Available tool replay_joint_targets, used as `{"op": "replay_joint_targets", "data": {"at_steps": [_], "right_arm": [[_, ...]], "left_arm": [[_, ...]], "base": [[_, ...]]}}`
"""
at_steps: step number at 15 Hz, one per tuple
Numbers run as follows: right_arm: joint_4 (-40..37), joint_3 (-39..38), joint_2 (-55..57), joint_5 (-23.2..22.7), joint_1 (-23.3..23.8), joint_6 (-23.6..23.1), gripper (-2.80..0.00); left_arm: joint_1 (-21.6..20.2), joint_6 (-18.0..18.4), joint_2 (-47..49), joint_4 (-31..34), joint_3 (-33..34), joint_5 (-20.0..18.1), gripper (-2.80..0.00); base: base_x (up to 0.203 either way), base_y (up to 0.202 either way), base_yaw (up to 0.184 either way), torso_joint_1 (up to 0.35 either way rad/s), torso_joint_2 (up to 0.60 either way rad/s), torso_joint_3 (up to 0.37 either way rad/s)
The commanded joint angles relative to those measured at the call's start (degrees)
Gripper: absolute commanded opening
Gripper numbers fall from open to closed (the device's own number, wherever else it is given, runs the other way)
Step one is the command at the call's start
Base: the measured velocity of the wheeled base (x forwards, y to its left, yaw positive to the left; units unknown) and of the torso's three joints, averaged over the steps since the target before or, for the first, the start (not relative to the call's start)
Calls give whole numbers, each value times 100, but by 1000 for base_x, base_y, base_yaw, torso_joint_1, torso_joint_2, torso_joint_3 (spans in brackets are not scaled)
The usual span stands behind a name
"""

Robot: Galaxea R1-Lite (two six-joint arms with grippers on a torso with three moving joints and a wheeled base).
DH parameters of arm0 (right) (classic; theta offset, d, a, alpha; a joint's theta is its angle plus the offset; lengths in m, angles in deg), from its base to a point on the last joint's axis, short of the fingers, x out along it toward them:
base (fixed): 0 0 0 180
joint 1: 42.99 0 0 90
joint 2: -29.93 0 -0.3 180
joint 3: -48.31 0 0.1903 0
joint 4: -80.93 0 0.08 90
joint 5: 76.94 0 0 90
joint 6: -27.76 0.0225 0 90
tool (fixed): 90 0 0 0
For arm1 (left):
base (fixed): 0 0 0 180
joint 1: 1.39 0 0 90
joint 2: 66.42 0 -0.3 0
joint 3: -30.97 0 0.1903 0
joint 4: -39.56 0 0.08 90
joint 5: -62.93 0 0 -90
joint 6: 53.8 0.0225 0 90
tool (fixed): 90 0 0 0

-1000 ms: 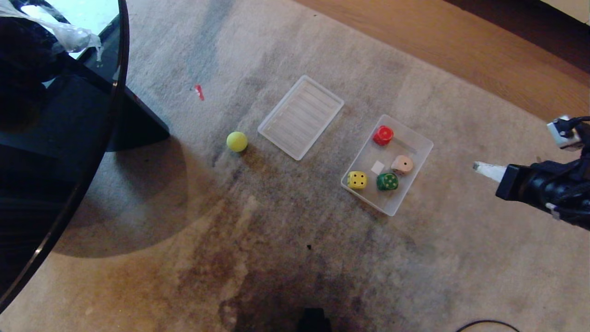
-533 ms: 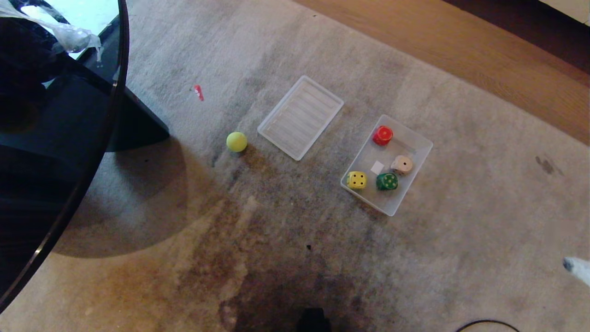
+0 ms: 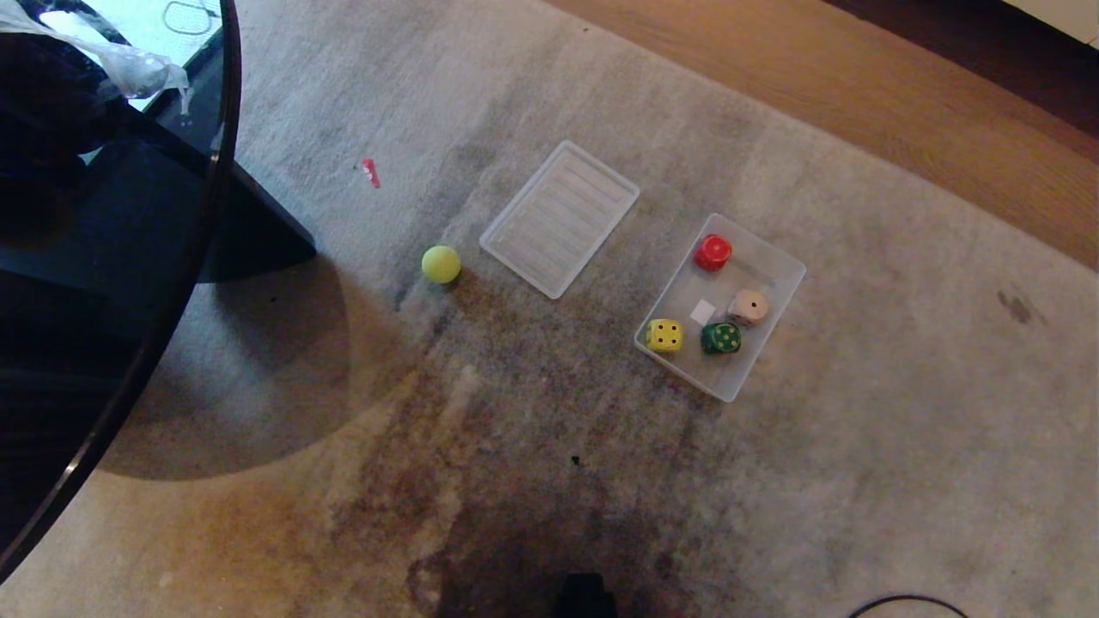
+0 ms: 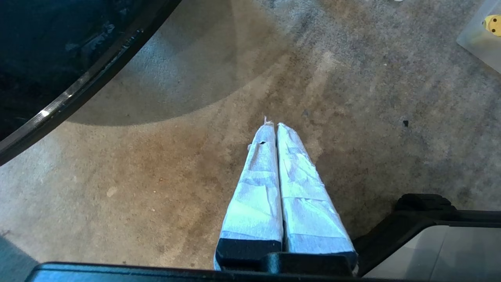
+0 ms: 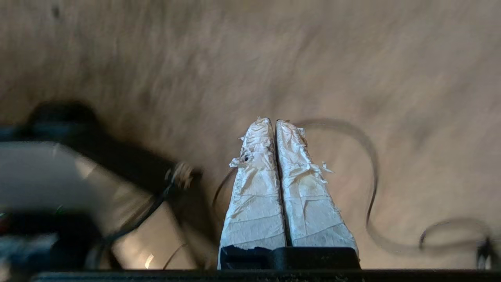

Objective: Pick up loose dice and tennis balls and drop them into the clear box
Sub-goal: Pick up the ball on the floor

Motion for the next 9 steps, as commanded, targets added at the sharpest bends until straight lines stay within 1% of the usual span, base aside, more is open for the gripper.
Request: {"op": "replay_joint_targets", "data": {"at_steps": [1, 3, 6, 8, 9], "right_arm": [[89, -152, -110, 3, 9, -31, -280], [188, -175, -110, 3, -33, -51, -280], [191, -175, -152, 3, -290, -113, -280], [143, -165, -702, 3, -559, -90, -280], [137, -164, -1090, 3, -586, -91, -280]], "left_arm": [[-4, -5, -2, 0, 4, 2, -280], [-4, -5, 0, 0, -5, 2, -280], [-4, -5, -2, 0, -5, 2, -280], [-4, -2, -2, 0, 0, 2, -280], [-4, -5, -2, 0, -5, 2, -280]], "base": [[0, 0, 0, 0, 0, 0], [0, 0, 0, 0, 0, 0], [0, 0, 0, 0, 0, 0], [0, 0, 0, 0, 0, 0], [0, 0, 0, 0, 0, 0]]}}
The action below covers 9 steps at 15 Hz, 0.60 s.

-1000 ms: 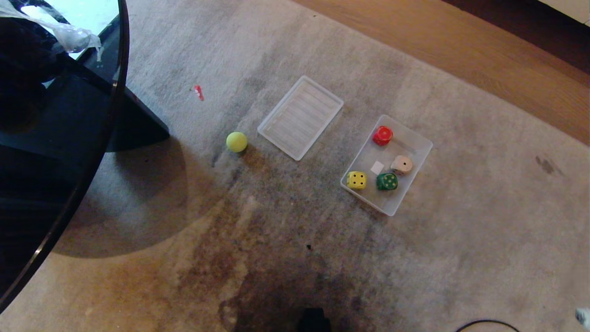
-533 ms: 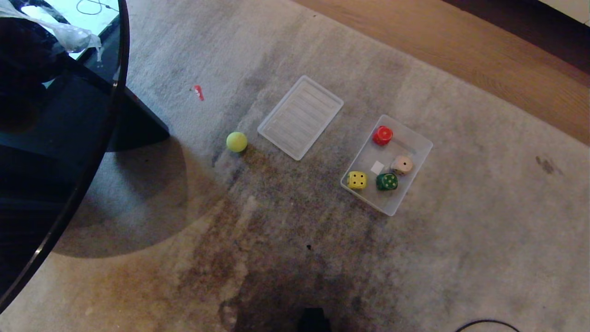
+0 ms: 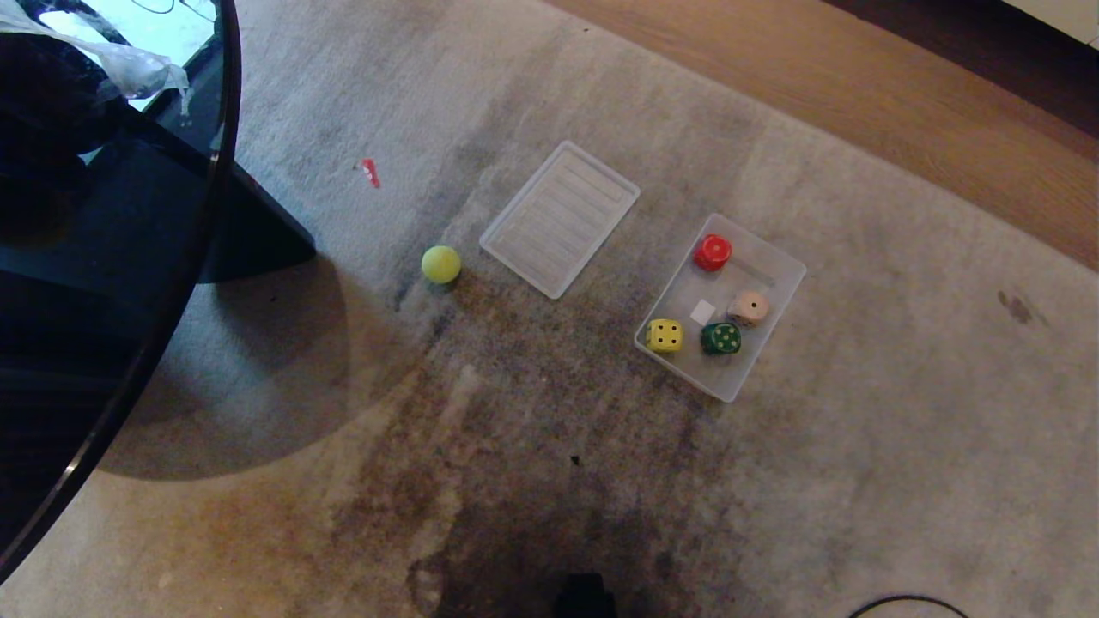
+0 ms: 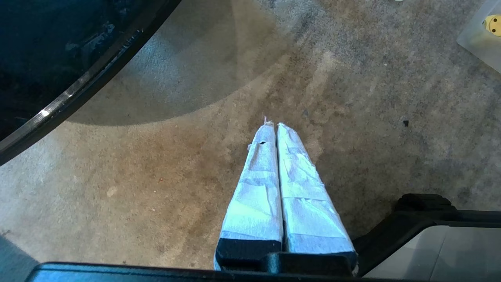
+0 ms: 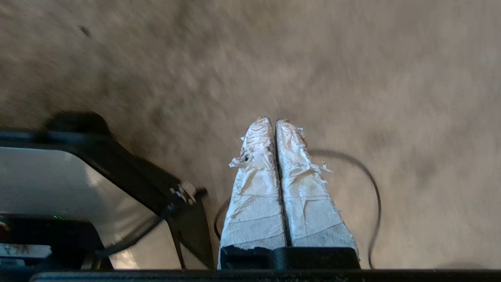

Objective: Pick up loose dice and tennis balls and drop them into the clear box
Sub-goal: Pick up the ball on the floor

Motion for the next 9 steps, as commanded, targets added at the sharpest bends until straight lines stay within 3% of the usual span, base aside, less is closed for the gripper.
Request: {"op": "replay_joint_targets", "data": {"at_steps": [1, 9], "right_arm": [[8, -5, -1012, -3, -115, -4, -280], [215, -86, -1265, 21, -140, 130, -280]], "left_arm": [[-2, 2, -2, 0, 2, 0, -280], [-2, -2, -2, 0, 5, 0, -280]], "base": [[0, 0, 0, 0, 0, 0], [0, 0, 0, 0, 0, 0]]}}
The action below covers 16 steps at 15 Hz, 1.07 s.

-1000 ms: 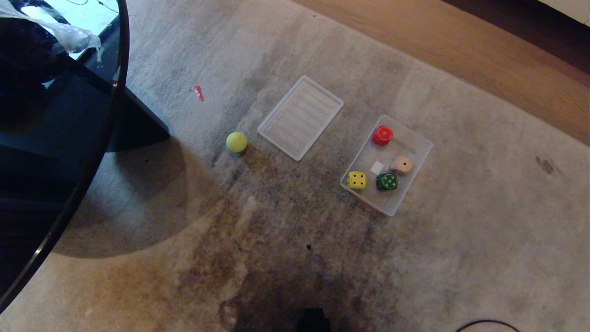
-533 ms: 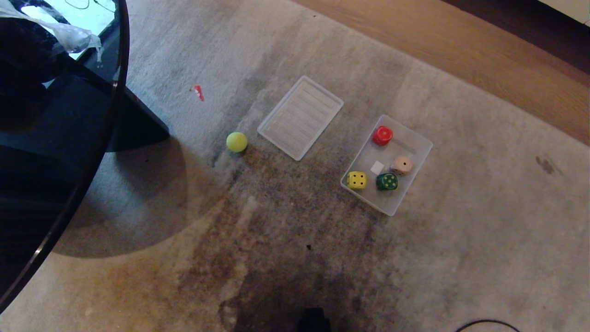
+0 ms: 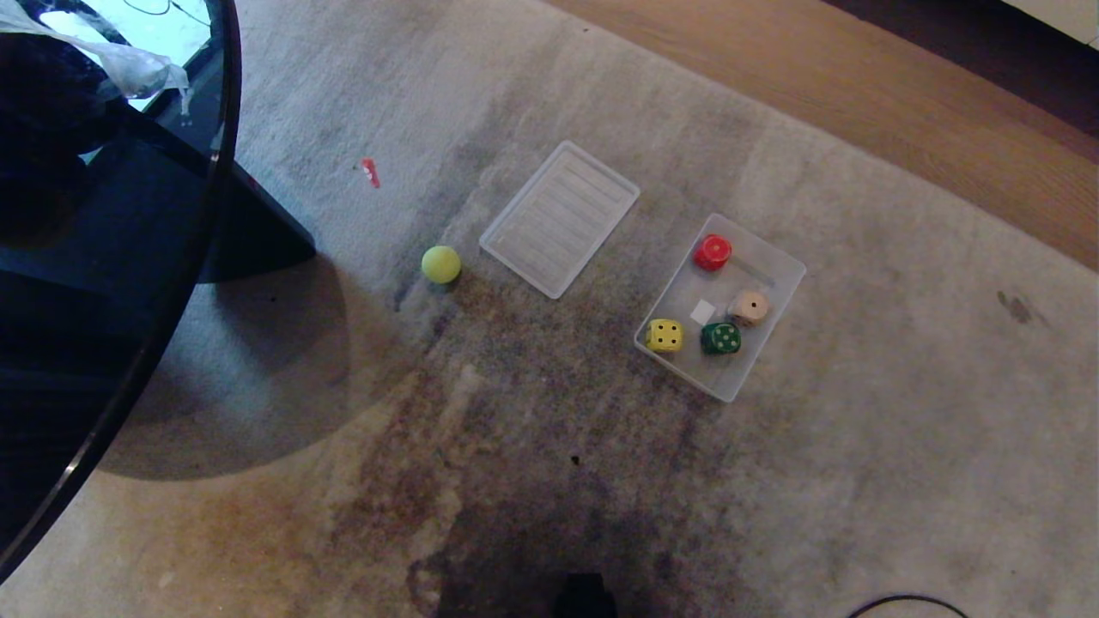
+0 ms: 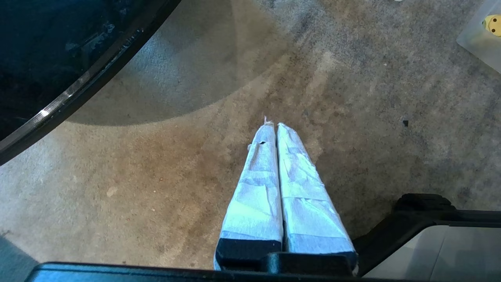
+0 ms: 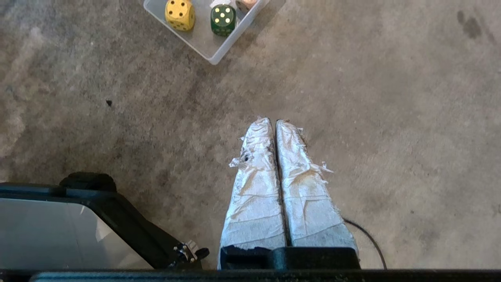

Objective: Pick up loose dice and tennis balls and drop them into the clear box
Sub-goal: Pick up the ball on the floor

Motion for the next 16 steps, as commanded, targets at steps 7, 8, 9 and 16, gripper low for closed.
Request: {"op": "replay_joint_targets", "data": {"at_steps": [7, 8, 9, 16], "right_arm": [[-4, 0, -22, -2, -20, -1, -280], [-4, 0, -22, -11, -20, -1, -280], [-3, 0, -22, -2, -20, 25, -280], [5, 0, -22, -2, -20, 43, -280]], "left_arm": [[-2, 24, -2, 0, 4, -9, -280], [-2, 15, -2, 0, 4, 0, -280], [-2, 15, 3, 0, 4, 0, -280], [-2, 3, 4, 0, 4, 0, -280]], "base": [[0, 0, 0, 0, 0, 0], [0, 0, 0, 0, 0, 0], [0, 0, 0, 0, 0, 0], [1, -5, 116, 1, 3, 2]]}}
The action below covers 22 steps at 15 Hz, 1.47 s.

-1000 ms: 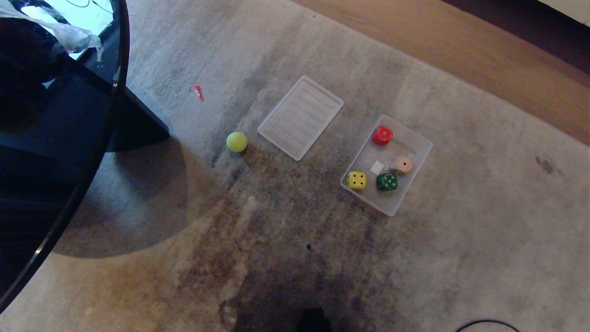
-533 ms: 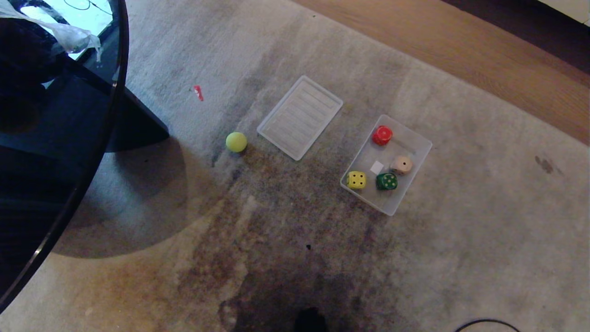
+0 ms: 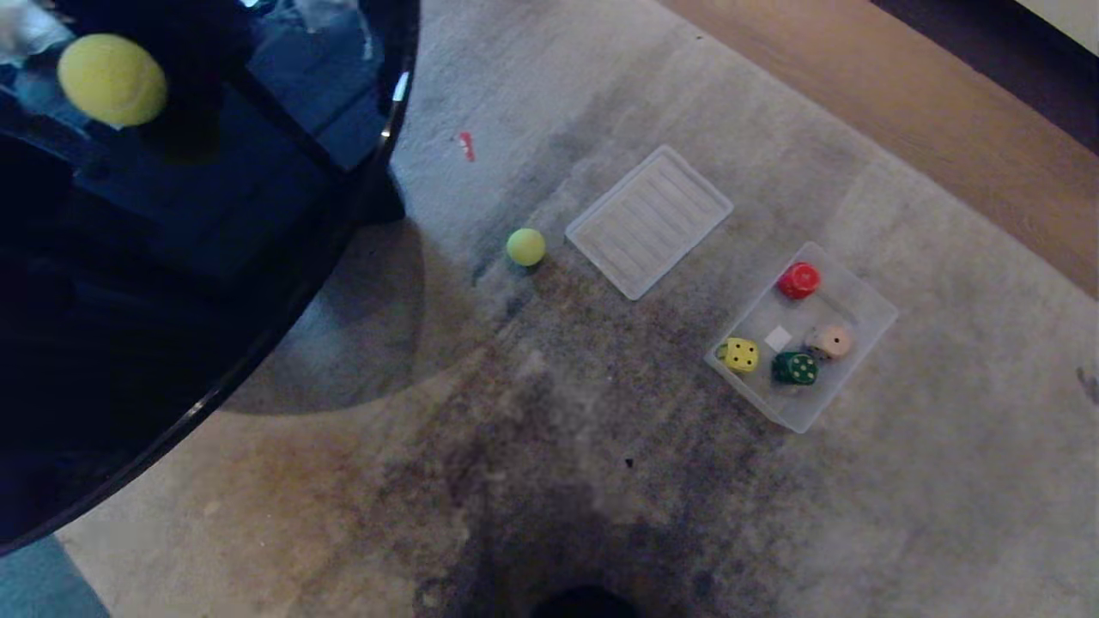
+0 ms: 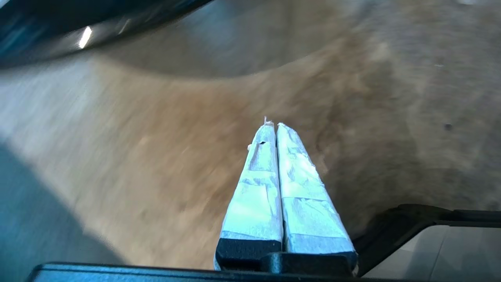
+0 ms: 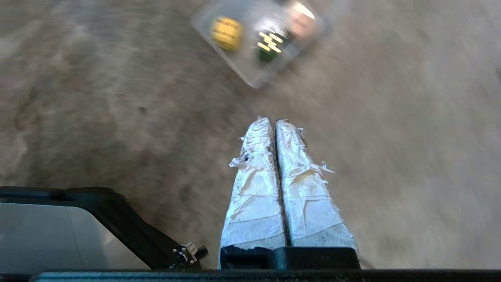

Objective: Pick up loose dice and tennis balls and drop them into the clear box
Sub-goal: Pick up the ball on the floor

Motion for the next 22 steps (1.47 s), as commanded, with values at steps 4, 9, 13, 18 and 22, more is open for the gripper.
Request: {"op": "replay_joint_targets", "data": {"at_steps": [4, 9, 13, 18, 22], "right_arm": [[8, 0, 16, -4, 1, -5, -280], [8, -9, 16, -4, 1, -5, -280], [8, -9, 16, -4, 1, -13, -280], [8, -9, 16, -4, 1, -13, -280], [8, -9, 16, -4, 1, -13, -280]], "left_arm": [[-2, 2, -2, 0, 0, 0, -280], [-2, 20, -2, 0, -8, -9, -280], [-2, 2, 2, 0, -5, 0, -280], [-2, -15, 1, 0, -6, 0, -280], [-2, -15, -2, 0, -8, 0, -280]], "base": [[1, -9, 167, -1, 5, 1], [0, -8, 164, 3, 2, 3], [1, -4, 60, 1, 0, 3], [0, 0, 0, 0, 0, 0], [142, 0, -1, 1, 2, 1]]}}
